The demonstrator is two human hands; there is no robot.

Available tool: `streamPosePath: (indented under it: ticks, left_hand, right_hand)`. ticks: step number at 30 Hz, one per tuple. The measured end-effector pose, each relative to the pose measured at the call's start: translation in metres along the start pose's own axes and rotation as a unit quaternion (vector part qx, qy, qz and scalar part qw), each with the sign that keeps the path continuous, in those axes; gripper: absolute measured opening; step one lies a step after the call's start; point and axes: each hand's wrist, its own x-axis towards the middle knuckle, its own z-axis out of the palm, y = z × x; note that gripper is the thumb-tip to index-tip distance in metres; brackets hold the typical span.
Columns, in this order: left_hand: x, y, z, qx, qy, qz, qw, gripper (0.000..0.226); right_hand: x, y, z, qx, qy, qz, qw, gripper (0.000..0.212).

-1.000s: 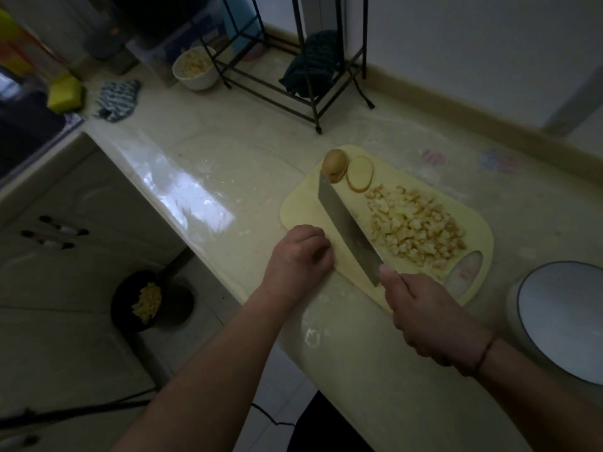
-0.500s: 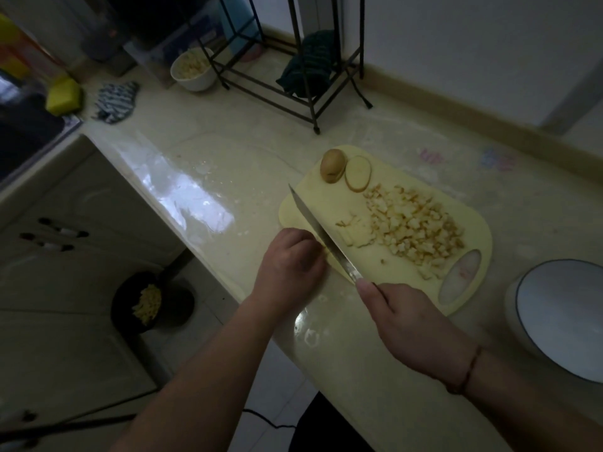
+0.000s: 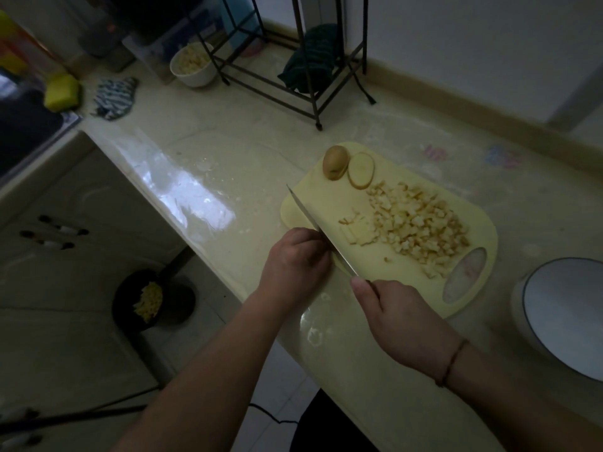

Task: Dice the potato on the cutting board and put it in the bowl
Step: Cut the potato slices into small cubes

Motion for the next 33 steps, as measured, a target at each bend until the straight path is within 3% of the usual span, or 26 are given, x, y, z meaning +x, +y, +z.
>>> streamPosePath:
  ticks: [12,24,29,33]
  left_hand:
    - [-0.001,-0.001,0.004,0.029,0.036,0.038,0.998,0.021]
    - [0.009,0.004,0.002,0.064,-0.036,0.051,0.996,0.029]
    - [0.033,0.025,0.020,0.039,-0.076,0.042,0.995,0.015]
    - [0.035,0.030,0.025,0.031,-0.072,0.006,0.997,0.019]
  right_hand:
    - [-0.012,0.025,-0.022,0.069,0.006,0.068,0.995,0.060]
    - [-0.025,0.029,-0.033,0.223,-0.051,0.164,0.960,0.052]
    - [-0.026,0.030,-0.040,0.257,-0.068,0.185,0.946,0.051]
    - [-0.027,0.030,-0.038,0.199,-0.044,0.139,0.969,0.053]
